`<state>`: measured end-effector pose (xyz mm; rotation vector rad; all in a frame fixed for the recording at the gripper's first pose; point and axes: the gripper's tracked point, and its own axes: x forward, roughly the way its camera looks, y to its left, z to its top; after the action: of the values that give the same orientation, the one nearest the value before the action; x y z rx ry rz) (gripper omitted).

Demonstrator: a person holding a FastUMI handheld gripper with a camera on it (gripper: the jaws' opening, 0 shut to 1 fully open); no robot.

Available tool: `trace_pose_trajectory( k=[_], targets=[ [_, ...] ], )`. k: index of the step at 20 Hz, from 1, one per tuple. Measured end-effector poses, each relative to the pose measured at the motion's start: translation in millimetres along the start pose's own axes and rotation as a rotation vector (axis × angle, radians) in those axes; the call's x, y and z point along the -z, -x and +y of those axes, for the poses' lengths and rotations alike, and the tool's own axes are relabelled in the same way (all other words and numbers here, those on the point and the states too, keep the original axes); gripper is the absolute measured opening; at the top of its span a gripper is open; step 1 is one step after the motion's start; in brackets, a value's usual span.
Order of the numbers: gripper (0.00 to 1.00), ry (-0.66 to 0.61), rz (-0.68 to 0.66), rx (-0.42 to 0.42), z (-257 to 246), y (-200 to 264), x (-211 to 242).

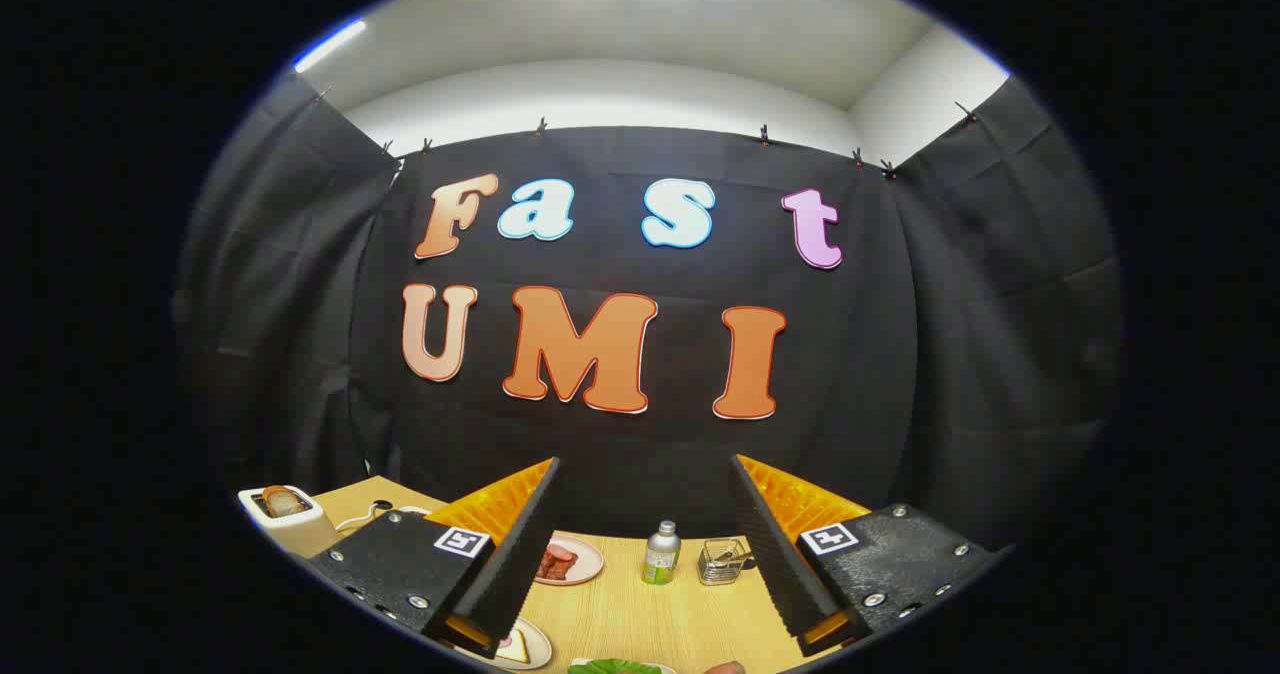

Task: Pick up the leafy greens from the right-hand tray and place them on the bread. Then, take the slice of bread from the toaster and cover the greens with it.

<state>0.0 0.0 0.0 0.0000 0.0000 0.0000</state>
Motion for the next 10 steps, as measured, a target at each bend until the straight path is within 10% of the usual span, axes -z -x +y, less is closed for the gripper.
trace_pose_trajectory(
  k=[10],
  targets=[
    [0.97,0.028,0.013,0.026,-10,0,6]
  ],
)
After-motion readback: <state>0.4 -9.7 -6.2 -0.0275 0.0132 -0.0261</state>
